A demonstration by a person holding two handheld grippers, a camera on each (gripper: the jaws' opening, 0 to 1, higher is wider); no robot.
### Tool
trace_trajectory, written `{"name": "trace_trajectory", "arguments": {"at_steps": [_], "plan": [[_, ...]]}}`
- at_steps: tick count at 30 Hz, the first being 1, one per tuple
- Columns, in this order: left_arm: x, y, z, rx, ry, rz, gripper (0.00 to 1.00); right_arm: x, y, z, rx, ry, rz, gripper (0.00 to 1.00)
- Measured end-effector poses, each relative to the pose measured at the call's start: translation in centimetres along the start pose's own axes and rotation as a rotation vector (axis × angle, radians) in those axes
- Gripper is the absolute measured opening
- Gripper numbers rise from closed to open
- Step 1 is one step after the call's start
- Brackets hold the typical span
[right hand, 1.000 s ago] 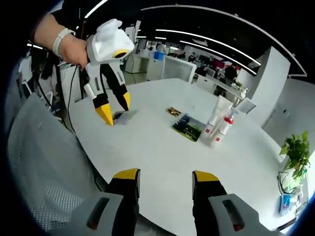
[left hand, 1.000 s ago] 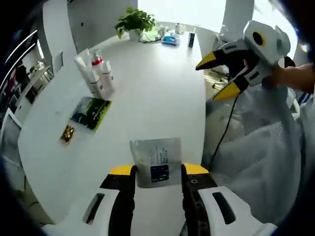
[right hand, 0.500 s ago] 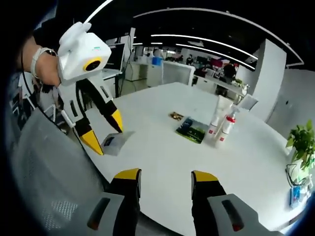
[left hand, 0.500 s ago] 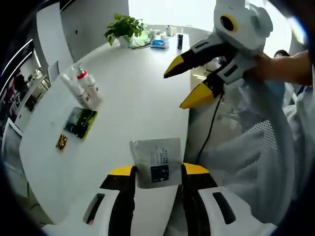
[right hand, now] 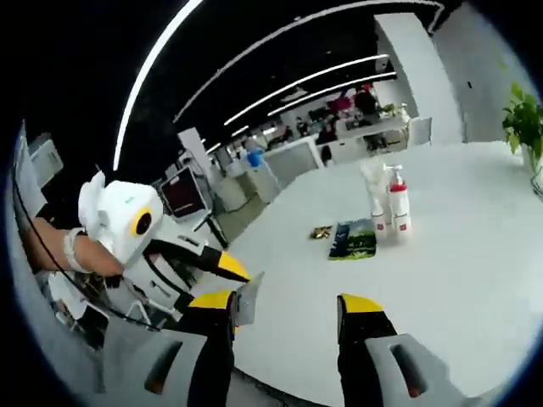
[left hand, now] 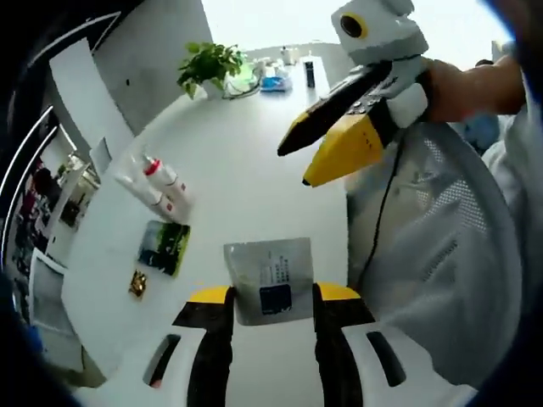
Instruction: Arrange the skincare products in the storage area until every visible bottle or jar stands upright without overlapping.
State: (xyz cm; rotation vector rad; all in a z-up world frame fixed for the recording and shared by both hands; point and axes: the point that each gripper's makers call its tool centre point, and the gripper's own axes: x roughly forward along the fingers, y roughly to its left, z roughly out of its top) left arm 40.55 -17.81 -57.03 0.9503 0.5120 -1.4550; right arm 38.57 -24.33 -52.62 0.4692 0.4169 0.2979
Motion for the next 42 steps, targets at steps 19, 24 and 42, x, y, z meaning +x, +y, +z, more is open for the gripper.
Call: {"name": "trace_trajectory", "arguments": {"at_steps": [19, 24, 42], "plan": [[0.2, 0.5, 4.6, 0.275, -0.052, 0.049, 0.35, -0.5, 1.4, -0.7, -0.033, 0.022, 0.076, 0.36], [-0.2, -1.2, 6.1, 0.354, -0.108, 0.034, 0.35, -0.3, 0.9, -0.9, -0.042, 0.033, 0.044, 0.37], [-0.6, -2.9, 8.8, 0.343, -0.245, 0.009, 0.38, -0.5, 1.6, -1.1, 0.032, 0.049, 0.11, 0.0]]}}
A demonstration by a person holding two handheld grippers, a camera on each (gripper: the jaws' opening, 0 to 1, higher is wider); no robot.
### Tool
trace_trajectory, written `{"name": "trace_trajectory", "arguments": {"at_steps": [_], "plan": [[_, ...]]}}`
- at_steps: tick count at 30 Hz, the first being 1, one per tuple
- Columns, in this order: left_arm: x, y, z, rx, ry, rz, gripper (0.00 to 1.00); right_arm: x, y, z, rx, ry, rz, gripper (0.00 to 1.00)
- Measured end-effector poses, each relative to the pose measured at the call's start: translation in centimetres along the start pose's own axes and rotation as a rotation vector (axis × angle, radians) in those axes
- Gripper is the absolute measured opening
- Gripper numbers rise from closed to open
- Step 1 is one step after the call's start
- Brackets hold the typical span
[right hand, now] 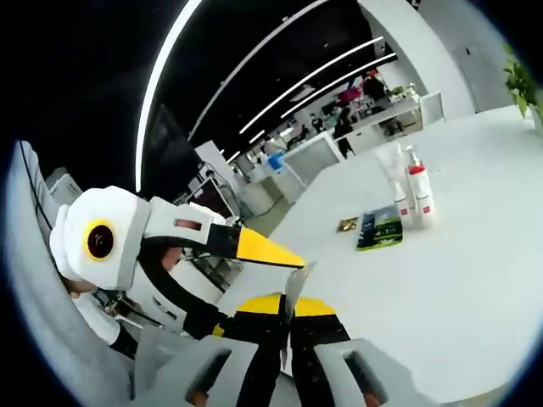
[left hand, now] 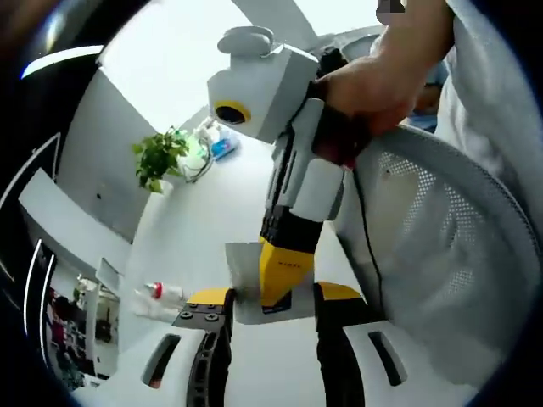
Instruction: Arrange the skincare products in the storage area until every visible bottle or jar stands upright without overlapping.
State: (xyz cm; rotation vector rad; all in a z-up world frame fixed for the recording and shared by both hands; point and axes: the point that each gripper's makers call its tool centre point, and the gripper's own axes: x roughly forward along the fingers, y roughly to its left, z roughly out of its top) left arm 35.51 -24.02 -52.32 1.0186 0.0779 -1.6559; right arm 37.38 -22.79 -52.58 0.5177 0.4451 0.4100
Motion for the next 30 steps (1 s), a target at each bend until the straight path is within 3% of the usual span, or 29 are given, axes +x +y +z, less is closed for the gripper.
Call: {"name": "trace_trajectory", "arguments": {"at_steps": [3, 5, 6, 9, 10, 12, 13, 15, 16, 17, 19, 25, 30], "plan": [[-0.5, 0.7, -0.5, -0.189, -0.036, -0.003, 0.38, -0.1, -0.1, 0.2, 0.012, -0.011, -0.001, 0.0], [-0.6, 1.0, -1.4, -0.316, -0.027, -0.012, 0.39, -0.2, -0.1, 0.3, 0.017, -0.02, -0.002, 0.0], [-0.5, 1.0, -1.6, -0.418, -0.053, -0.03, 0.41, -0.3, -0.1, 0.5, 0.028, -0.027, 0.003, 0.0], [-0.4, 1.2, -1.4, -0.709, -0.158, -0.078, 0.43, -0.6, 0.3, 1.1, 0.062, -0.058, 0.035, 0.0], [-0.4, 0.9, -0.9, -0.842, -0.217, -0.134, 0.43, -0.8, 0.5, 1.4, 0.077, -0.076, 0.048, 0.0], [-0.5, 0.5, 0.1, -1.024, -0.303, -0.221, 0.38, -1.0, 0.8, 1.8, 0.096, -0.1, 0.076, 0.0], [-0.8, 0.3, 0.8, -1.111, -0.357, -0.285, 0.31, -1.2, 1.1, 2.1, 0.122, -0.116, 0.1, 0.0], [-0.9, 0.5, 0.7, -1.194, -0.393, -0.291, 0.25, -1.5, 1.2, 2.7, 0.153, -0.144, 0.122, 0.0], [-1.1, 0.9, 1.0, -1.215, -0.451, -0.29, 0.19, -1.7, 1.1, 2.8, 0.158, -0.156, 0.124, 0.0], [-1.2, 1.3, 0.8, -1.253, -0.468, -0.276, 0.15, -1.9, 1.1, 2.8, 0.164, -0.153, 0.133, 0.0], [-1.5, 1.3, 1.1, -1.325, -0.511, -0.322, 0.11, -2.2, 1.2, 3.2, 0.177, -0.179, 0.146, 0.0], [-1.6, 0.6, 1.5, -1.31, -0.52, -0.36, 0.0, -2.3, 1.4, 3.3, 0.175, -0.184, 0.155, 0.0], [-1.9, 0.6, 1.6, -1.34, -0.531, -0.382, 0.0, -2.6, 1.9, 3.4, 0.146, -0.198, 0.168, 0.0]]}}
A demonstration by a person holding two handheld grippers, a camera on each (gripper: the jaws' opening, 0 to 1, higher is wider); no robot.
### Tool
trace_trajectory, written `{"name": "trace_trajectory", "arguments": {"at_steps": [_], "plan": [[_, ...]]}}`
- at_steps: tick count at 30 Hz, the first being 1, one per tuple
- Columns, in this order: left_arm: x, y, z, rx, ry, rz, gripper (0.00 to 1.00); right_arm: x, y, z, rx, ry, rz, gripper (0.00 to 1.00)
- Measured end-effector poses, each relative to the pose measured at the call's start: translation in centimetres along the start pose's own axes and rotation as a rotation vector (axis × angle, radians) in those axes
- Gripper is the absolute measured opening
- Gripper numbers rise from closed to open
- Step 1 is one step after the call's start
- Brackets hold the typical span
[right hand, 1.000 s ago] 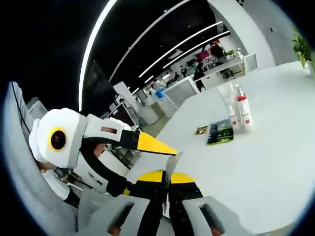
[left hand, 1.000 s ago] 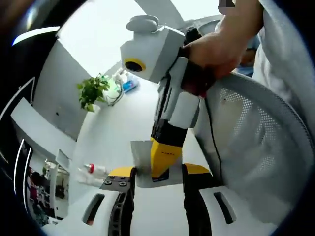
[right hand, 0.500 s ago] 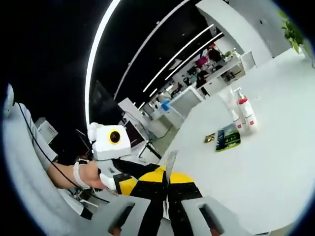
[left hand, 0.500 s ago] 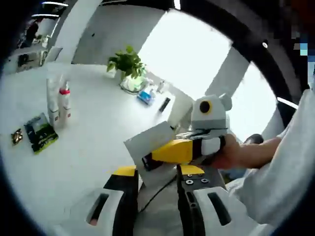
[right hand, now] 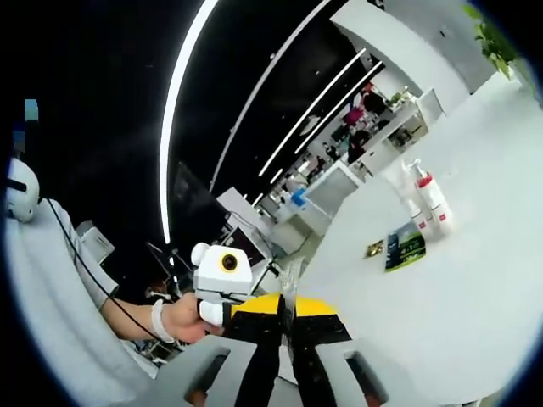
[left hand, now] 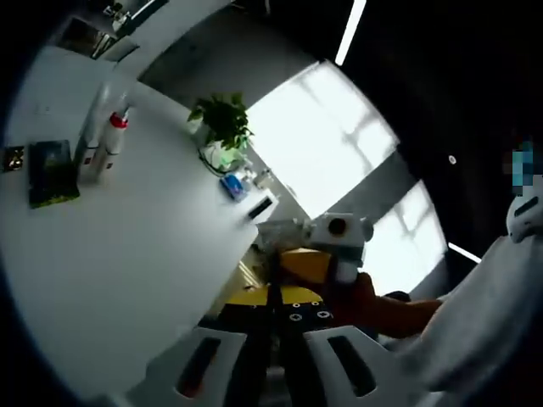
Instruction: Arrange the skincare products in the storage area until every visible bottle or jar stands upright without overlapping.
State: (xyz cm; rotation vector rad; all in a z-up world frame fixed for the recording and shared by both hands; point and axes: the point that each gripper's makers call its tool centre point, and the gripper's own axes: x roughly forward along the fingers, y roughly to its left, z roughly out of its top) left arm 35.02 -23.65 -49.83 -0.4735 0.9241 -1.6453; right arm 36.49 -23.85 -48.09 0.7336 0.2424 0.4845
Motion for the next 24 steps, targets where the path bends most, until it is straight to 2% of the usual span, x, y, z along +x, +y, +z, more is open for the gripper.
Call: {"name": "trace_trajectory", "arguments": {"at_steps": [1, 2, 3, 6, 9, 12, 18, 21, 24], "plan": [[0.0, -0.1, -0.1, 0.002, 0.005, -0.005, 0.0, -0.1, -0.4, 0.1, -0.035, -0.003, -0.026, 0.01], [-0.1, -0.1, -0.1, 0.002, 0.009, -0.004, 0.0, -0.3, -0.9, 0.6, -0.094, -0.033, -0.074, 0.04], [-0.1, 0.0, -0.2, 0.005, 0.013, 0.004, 0.0, -0.4, -0.8, 0.9, -0.109, -0.05, -0.075, 0.05], [-0.4, 0.1, -0.6, -0.008, 0.022, 0.003, 0.0, -0.5, 0.2, 0.6, -0.019, -0.039, -0.002, 0.0], [-0.4, 0.0, -0.9, -0.012, 0.023, -0.003, 0.0, -0.5, 0.1, 0.3, -0.089, -0.034, -0.032, 0.0], [-0.7, -0.2, -1.1, -0.028, 0.022, -0.016, 0.0, -0.4, 0.4, 0.1, -0.125, -0.028, -0.035, 0.0], [-1.8, -0.7, -1.7, -0.02, 0.029, -0.037, 0.0, -0.1, 0.3, -0.5, -0.158, 0.004, -0.055, 0.0], [-2.6, -0.3, -2.0, -0.037, 0.03, -0.036, 0.0, 0.0, 0.3, -0.9, -0.183, 0.023, -0.064, 0.0], [-3.5, 0.6, -2.4, -0.056, 0.032, -0.016, 0.0, 0.2, 0.0, -1.7, -0.269, 0.075, -0.097, 0.0]]}}
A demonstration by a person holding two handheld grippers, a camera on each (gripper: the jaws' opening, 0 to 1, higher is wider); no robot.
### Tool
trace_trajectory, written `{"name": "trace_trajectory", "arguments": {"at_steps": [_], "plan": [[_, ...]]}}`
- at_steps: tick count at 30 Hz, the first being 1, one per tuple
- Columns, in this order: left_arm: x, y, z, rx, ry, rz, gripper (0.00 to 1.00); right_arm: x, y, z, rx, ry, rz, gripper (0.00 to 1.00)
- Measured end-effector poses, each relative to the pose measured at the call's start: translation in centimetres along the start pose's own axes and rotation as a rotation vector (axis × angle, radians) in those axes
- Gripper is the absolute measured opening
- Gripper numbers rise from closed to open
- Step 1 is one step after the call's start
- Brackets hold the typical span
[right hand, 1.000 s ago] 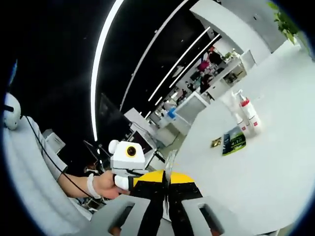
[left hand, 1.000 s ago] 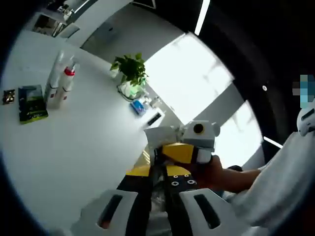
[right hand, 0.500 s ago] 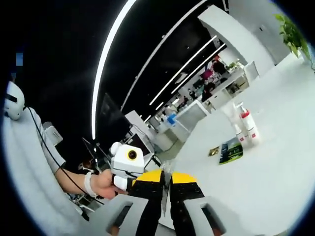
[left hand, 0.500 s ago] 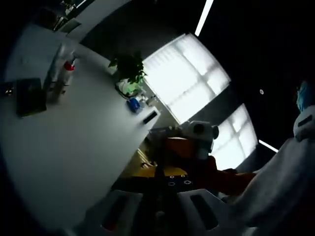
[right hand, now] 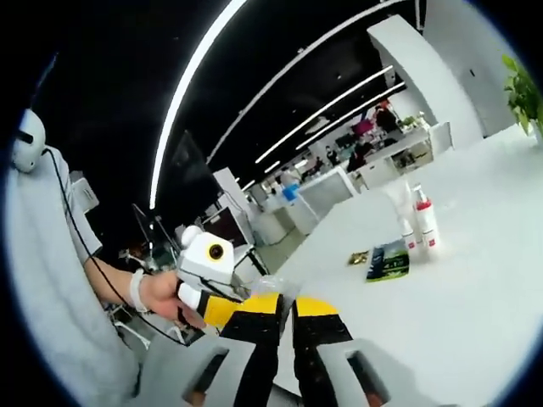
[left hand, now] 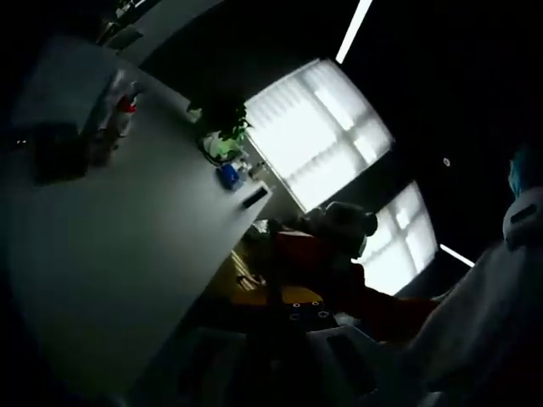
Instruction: Arrange the skincare products in the storage area until every visible bottle or jar stands upright without overlapping.
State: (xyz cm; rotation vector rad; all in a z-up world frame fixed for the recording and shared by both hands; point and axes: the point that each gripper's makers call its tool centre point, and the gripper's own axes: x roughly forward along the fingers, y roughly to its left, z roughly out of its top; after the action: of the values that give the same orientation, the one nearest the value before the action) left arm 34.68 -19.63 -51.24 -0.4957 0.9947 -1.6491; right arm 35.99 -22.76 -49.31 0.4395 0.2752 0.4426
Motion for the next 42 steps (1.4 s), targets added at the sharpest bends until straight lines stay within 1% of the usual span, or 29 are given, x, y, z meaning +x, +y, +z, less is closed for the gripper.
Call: {"name": "trace_trajectory", "arguments": {"at_steps": [2, 4, 7, 8, 10, 12, 13, 14, 15, 16, 17, 18, 19, 21, 23, 25, 27, 28, 29, 30, 31, 33, 34, 35, 36, 37, 38, 39, 42], "plan": [[-0.8, 0.6, -0.1, -0.013, -0.01, 0.012, 0.0, 0.3, 0.3, -0.2, -0.077, 0.015, -0.012, 0.0], [-1.7, 0.9, 0.0, -0.023, -0.026, 0.02, 0.0, 0.4, 0.3, -0.8, -0.095, 0.046, -0.031, 0.01], [-2.7, 1.6, 0.6, -0.051, -0.071, 0.029, 0.0, 0.9, 0.8, -1.6, -0.125, 0.088, -0.005, 0.02], [-2.9, 1.5, 0.7, -0.051, -0.076, 0.023, 0.0, 1.0, 0.9, -1.7, -0.124, 0.094, 0.0, 0.04], [-3.1, 1.3, 0.9, -0.054, -0.093, 0.004, 0.0, 1.5, 1.6, -2.3, -0.118, 0.122, 0.036, 0.14], [-3.0, 0.8, 1.2, -0.044, -0.112, -0.02, 0.0, 2.0, 1.8, -2.5, -0.122, 0.13, 0.045, 0.23], [-2.8, 0.6, 1.2, -0.042, -0.114, -0.033, 0.0, 2.0, 2.3, -2.5, -0.106, 0.137, 0.07, 0.22], [-2.6, 0.7, 1.1, -0.045, -0.112, -0.037, 0.0, 2.0, 2.7, -2.5, -0.091, 0.136, 0.091, 0.18], [-2.3, 0.6, 0.8, -0.046, -0.103, -0.043, 0.0, 1.8, 2.7, -2.5, -0.089, 0.143, 0.101, 0.07], [-2.2, 0.8, 0.5, -0.043, -0.093, -0.034, 0.0, 1.6, 1.8, -2.3, -0.12, 0.135, 0.063, 0.04], [-2.2, 1.1, 0.4, -0.032, -0.099, -0.024, 0.0, 1.4, 2.1, -2.2, -0.104, 0.13, 0.083, 0.01], [-2.2, 1.1, 0.4, -0.043, -0.102, -0.031, 0.0, 1.3, 2.2, -2.2, -0.101, 0.126, 0.098, 0.0], [-2.2, 1.1, 0.5, -0.055, -0.106, -0.039, 0.0, 1.3, 2.2, -2.2, -0.102, 0.126, 0.092, 0.0], [-2.1, 1.1, 0.5, -0.05, -0.104, -0.035, 0.0, 1.3, 2.1, -2.4, -0.134, 0.134, 0.07, 0.0], [-2.2, 1.2, 0.6, -0.049, -0.109, -0.04, 0.0, 1.5, 1.8, -2.6, -0.149, 0.144, 0.051, 0.06], [-2.5, 2.1, 1.0, -0.054, -0.124, -0.023, 0.0, 1.6, 1.3, -2.6, -0.173, 0.147, 0.017, 0.14], [-3.2, 3.4, 1.7, -0.085, -0.146, 0.007, 0.0, 1.5, 0.8, -2.6, -0.202, 0.152, -0.022, 0.17], [-3.7, 4.1, 2.2, -0.104, -0.161, 0.023, 0.0, 1.5, 0.0, -2.4, -0.245, 0.147, -0.072, 0.18], [-4.1, 4.6, 2.6, -0.116, -0.174, 0.034, 0.0, 1.5, -0.4, -2.4, -0.272, 0.147, -0.101, 0.19], [-4.5, 5.1, 3.1, -0.131, -0.188, 0.046, 0.0, 1.5, -1.0, -2.5, -0.31, 0.162, -0.145, 0.2], [-5.1, 5.9, 3.8, -0.134, -0.209, 0.067, 0.0, 1.5, -1.3, -2.6, -0.342, 0.173, -0.168, 0.21], [-6.3, 7.4, 4.9, -0.133, -0.241, 0.1, 0.0, 1.9, -1.7, -3.4, -0.389, 0.217, -0.193, 0.21], [-6.7, 7.9, 5.2, -0.147, -0.249, 0.116, 0.0, 2.1, -1.5, -4.2, -0.405, 0.259, -0.19, 0.21], [-7.2, 8.7, 5.6, -0.172, -0.25, 0.127, 0.0, 2.2, -1.4, -4.2, -0.413, 0.263, -0.187, 0.19], [-7.4, 9.0, 5.7, -0.187, -0.247, 0.131, 0.0, 2.4, -1.1, -4.3, -0.462, 0.266, -0.182, 0.17], [-7.9, 9.7, 6.2, -0.196, -0.253, 0.139, 0.0, 2.4, -1.0, -4.4, -0.49, 0.272, -0.182, 0.16], [-8.0, 9.8, 6.4, -0.193, -0.255, 0.141, 0.0, 2.5, -0.9, -4.7, -0.506, 0.285, -0.175, 0.14], [-8.3, 10.3, 6.8, -0.191, -0.257, 0.141, 0.0, 2.6, -0.9, -4.9, -0.502, 0.291, -0.175, 0.13], [-8.9, 11.0, 8.0, -0.201, -0.266, 0.136, 0.0, 2.7, -1.2, -5.1, -0.499, 0.308, -0.174, 0.15]]}}
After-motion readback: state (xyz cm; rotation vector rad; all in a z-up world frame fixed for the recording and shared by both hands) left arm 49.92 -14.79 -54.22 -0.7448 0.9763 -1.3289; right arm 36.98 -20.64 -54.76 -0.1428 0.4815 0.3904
